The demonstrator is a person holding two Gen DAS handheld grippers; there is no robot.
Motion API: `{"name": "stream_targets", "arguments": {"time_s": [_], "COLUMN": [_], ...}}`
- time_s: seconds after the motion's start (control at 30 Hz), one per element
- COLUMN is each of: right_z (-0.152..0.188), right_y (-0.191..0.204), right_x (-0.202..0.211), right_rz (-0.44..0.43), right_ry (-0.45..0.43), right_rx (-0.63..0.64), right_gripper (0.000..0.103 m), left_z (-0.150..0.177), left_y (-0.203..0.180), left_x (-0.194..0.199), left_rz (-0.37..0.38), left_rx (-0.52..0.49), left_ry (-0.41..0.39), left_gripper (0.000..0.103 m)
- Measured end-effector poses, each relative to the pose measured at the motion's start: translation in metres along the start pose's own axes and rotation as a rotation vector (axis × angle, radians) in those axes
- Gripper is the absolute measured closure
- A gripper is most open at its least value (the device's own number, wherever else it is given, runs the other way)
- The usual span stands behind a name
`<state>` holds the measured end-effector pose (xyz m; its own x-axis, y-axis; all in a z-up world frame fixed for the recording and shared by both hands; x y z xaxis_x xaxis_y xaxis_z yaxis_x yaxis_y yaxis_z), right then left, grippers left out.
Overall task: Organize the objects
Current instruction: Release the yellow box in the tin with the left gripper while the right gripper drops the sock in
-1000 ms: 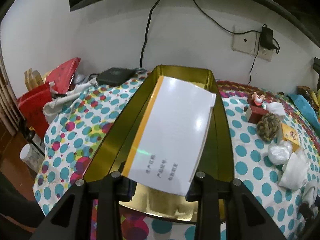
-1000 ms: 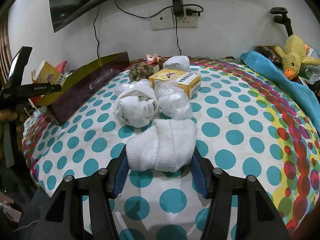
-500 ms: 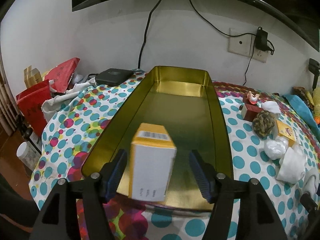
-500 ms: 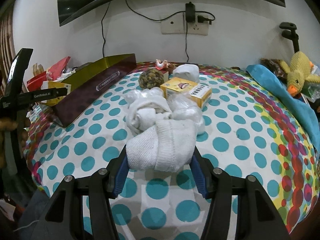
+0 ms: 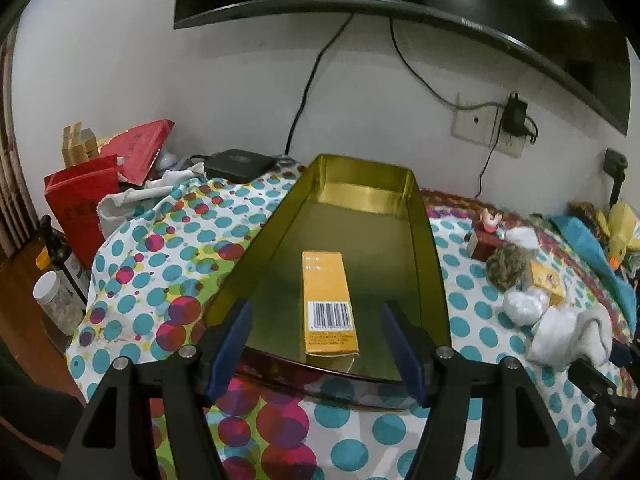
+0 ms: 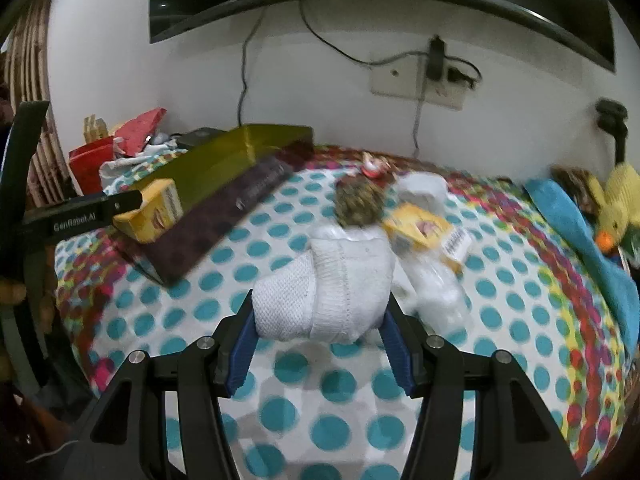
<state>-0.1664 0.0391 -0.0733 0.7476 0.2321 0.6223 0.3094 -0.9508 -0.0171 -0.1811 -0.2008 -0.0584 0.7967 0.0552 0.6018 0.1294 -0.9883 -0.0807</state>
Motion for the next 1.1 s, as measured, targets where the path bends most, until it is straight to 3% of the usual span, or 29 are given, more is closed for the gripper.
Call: {"name": "stream_targets", "arguments": {"time_s": [0.33,0.6,0.9,1.0,1.07,1.1], "right_z": [-0.056,-0.106,-0.112,-0.111,-0.113,-0.115], "right_y": [0.053,0.113,0.158,0.161,0.16,0.158], "right_x": [-0.015,-0.07,-0.123,-0.127,-0.124,-0.12], "right_rz": [-0.042,-0.103,-0.129,-0.143,-0.138,-0.133], "right_ry": [-0.039,0.003,0.089,0.102,0.081,0.062], "right_rx": [0.067,0.125,0.161,0.152,0.147,0.142], "right_gripper": [0.048,0.048,0.048,0.036,0.015,0.013], "left_z": [0.006,0.012,0.011,0.01,0.01,0.011], "left_y": [0.007,0.02,0.035,0.037,0.038,0.037], "left_x": [0.007,0.006,0.001,0.0,0.0,-0.001], "left_rz": [-0.008,-0.034,-0.035,-0.035,-0.034,-0.034], "left_rx": [0.003,0.022,0.063,0.068,0.068,0.066], "left_ry": [0.03,0.046,0.054,0.052,0.052,0.054], "left_gripper": [0.034,0.035,0.035,0.035,0.035,0.035]}}
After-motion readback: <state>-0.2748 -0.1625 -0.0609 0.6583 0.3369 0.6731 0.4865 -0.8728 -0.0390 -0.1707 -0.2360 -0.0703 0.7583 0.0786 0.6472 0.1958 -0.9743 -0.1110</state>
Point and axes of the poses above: each gripper's, at about its wrist camera, not at the fingertips, and x roughly against the way its jaws point, y to its left, z to its underside, the point moved 6 cm from there along -x, roughly the way its jaws point, and after that the axes turned 1 degree about z, right-handed, at the moved point
